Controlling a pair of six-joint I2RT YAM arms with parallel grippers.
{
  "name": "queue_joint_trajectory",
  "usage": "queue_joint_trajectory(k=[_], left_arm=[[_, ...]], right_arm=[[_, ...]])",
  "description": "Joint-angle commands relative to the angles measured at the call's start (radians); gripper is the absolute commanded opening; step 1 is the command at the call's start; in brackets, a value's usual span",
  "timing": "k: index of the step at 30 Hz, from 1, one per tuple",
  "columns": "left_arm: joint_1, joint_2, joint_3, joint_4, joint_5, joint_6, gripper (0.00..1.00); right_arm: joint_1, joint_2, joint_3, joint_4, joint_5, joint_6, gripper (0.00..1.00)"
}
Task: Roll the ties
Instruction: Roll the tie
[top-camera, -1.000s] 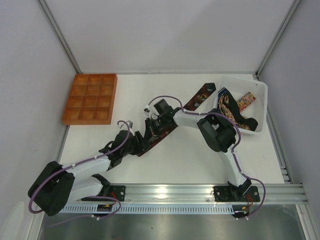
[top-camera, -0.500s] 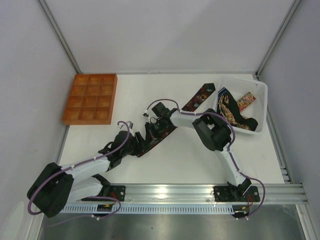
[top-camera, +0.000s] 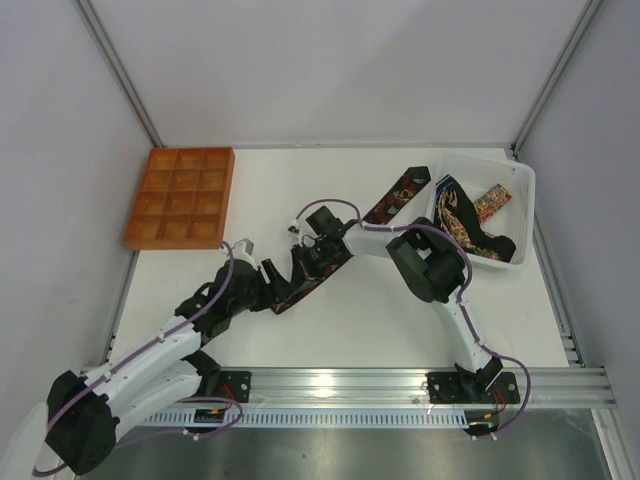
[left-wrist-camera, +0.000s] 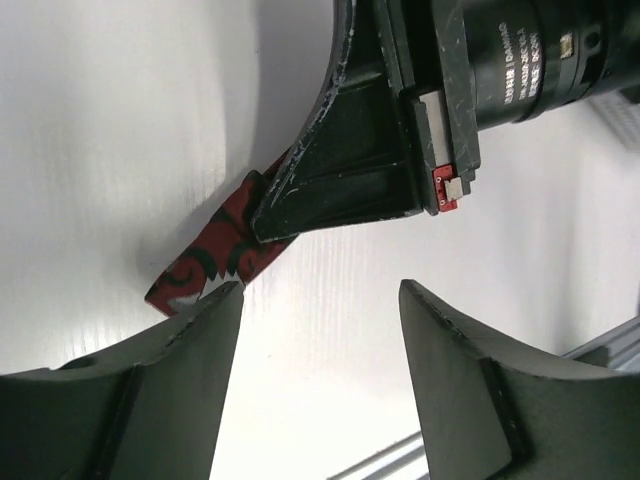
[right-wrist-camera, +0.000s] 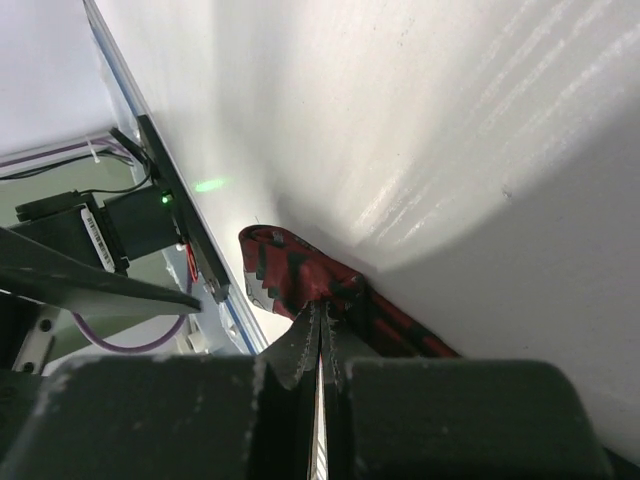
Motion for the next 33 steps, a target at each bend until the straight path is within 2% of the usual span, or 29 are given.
queue_joint_trajectory(k=[1, 5, 8, 20, 27, 30, 31, 33], left_arm=[[0.002, -0.045, 0.026, -0.226, -0.037, -0.134, 0.69], [0.004, -0.082, -0.058, -0.190, -0.045, -0.364, 0.64], [0.010, -0.101, -0.142, -0.121, -0.051, -0.456, 0.62], [0.023, 0.051, -0.144, -0.009, -0.114, -0.472, 0.63], [0.033, 0.151, -0.153, 0.060, -0.085, -0.472, 0.60], [0.033, 0.195, -0.155, 0.100, -0.073, -0.463, 0.49], [0.034, 0.203, -0.152, 0.100, -0.073, -0.449, 0.37], [0.036, 0.215, -0.136, 0.086, -0.080, -0.430, 0.21]], right_arm=[[-0.015, 0.002, -0.087, 0.074, 0.118, -0.004, 0.00], [-0.028, -0.018, -0.165, 0.177, 0.092, 0.041, 0.00], [-0.028, -0.018, -0.186, 0.206, 0.084, 0.050, 0.00], [-0.050, -0.028, -0.231, 0.245, 0.069, 0.041, 0.00], [-0.050, -0.025, -0.226, 0.245, 0.066, 0.044, 0.00], [-0.050, -0.028, -0.226, 0.246, 0.066, 0.047, 0.00], [-0.050, -0.030, -0.228, 0.248, 0.066, 0.050, 0.00], [-0.048, -0.042, -0.228, 0.243, 0.070, 0.050, 0.00]])
